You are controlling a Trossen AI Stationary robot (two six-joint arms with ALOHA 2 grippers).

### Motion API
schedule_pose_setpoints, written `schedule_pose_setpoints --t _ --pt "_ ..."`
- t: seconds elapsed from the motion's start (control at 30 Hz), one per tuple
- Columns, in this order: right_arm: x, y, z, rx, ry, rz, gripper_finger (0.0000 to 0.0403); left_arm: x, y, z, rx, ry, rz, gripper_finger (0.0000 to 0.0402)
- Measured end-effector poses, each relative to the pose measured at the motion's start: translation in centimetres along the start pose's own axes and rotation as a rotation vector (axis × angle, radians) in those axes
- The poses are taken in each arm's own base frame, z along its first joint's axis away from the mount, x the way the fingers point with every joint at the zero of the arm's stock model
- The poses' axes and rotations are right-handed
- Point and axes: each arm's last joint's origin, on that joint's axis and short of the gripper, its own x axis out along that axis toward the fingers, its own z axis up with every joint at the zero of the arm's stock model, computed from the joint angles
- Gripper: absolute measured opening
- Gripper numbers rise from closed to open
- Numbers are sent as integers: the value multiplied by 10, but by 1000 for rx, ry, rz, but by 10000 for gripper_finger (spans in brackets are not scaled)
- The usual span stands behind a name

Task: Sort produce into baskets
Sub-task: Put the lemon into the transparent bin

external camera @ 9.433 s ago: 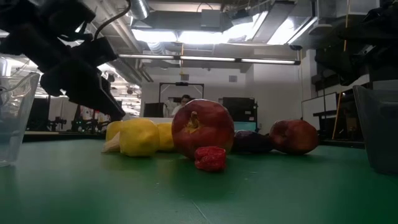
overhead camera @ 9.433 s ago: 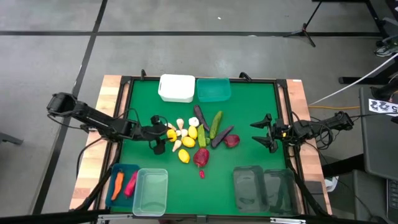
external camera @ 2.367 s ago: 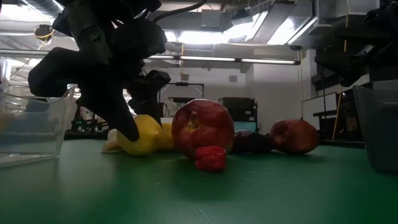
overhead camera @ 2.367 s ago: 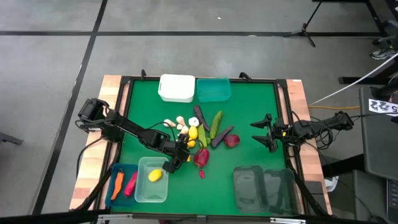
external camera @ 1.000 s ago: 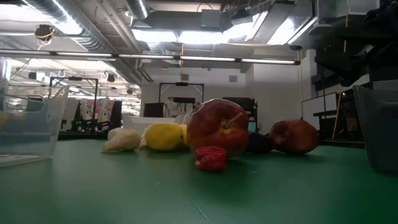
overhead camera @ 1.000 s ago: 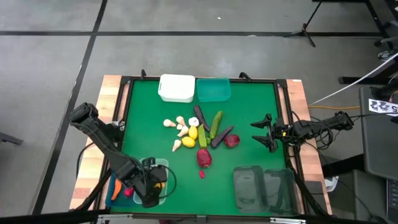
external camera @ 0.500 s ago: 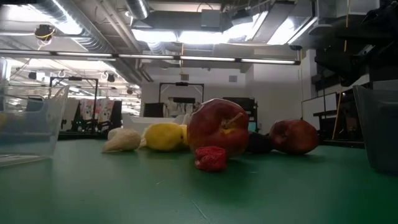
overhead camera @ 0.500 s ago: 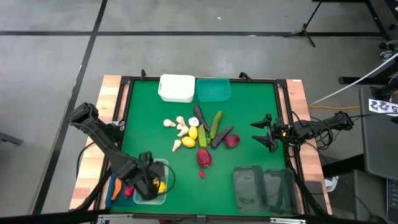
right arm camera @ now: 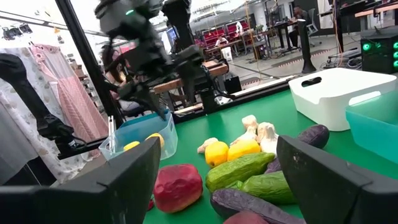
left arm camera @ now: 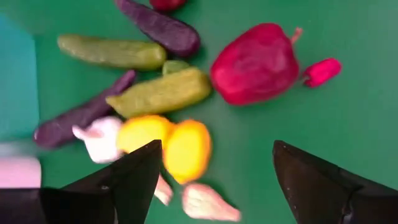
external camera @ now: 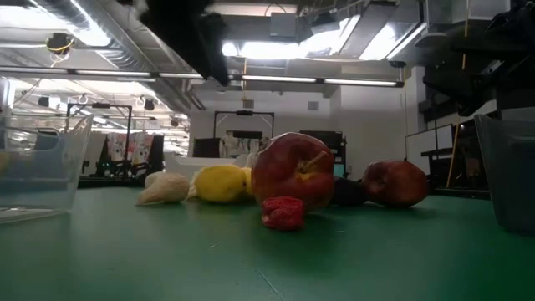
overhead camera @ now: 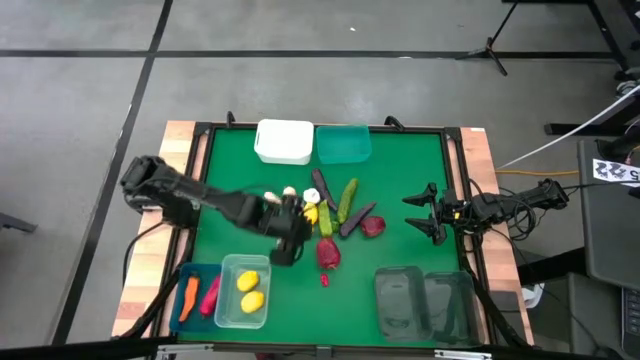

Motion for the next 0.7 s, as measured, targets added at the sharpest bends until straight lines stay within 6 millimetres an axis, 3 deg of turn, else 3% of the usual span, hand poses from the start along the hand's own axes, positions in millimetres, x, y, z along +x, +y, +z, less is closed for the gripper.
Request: schedule_pose_setpoints --t 0.1,0.2,0.43,0.7 --pt "0 0 0 0 0 0 321 7 23 0 43 7 -32 301" --pt "0 0 0 0 0 0 321 22 33 -7 55 -11 -83 301" --pt "0 0 0 0 0 0 321 61 34 -39 49 -22 -112 301" --pt "0 0 0 0 0 0 321 84 35 -61 3 -110 -101 301"
